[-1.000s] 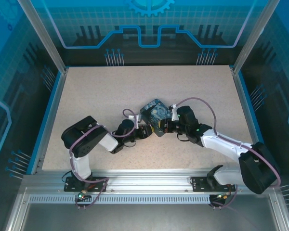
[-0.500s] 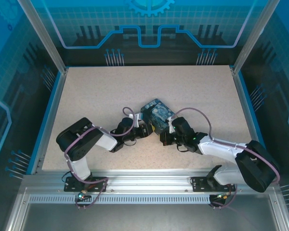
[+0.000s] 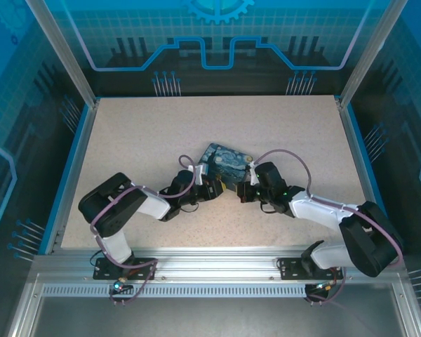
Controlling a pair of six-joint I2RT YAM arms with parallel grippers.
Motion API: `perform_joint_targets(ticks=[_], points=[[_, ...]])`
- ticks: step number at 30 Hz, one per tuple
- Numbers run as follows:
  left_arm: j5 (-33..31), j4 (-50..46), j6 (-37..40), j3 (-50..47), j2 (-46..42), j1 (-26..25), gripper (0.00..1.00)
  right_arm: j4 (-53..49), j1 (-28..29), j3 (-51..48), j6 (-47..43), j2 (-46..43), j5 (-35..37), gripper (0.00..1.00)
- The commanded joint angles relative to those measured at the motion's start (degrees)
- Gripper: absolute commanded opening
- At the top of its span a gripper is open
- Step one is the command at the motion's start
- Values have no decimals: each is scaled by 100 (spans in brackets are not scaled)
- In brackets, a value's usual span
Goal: Unlock the padlock with the key
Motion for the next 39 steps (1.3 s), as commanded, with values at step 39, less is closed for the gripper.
perform_joint_targets(ticks=[39], points=[[37, -359, 177, 361, -392, -28, 26, 1185, 968, -164, 728, 566, 760, 0]])
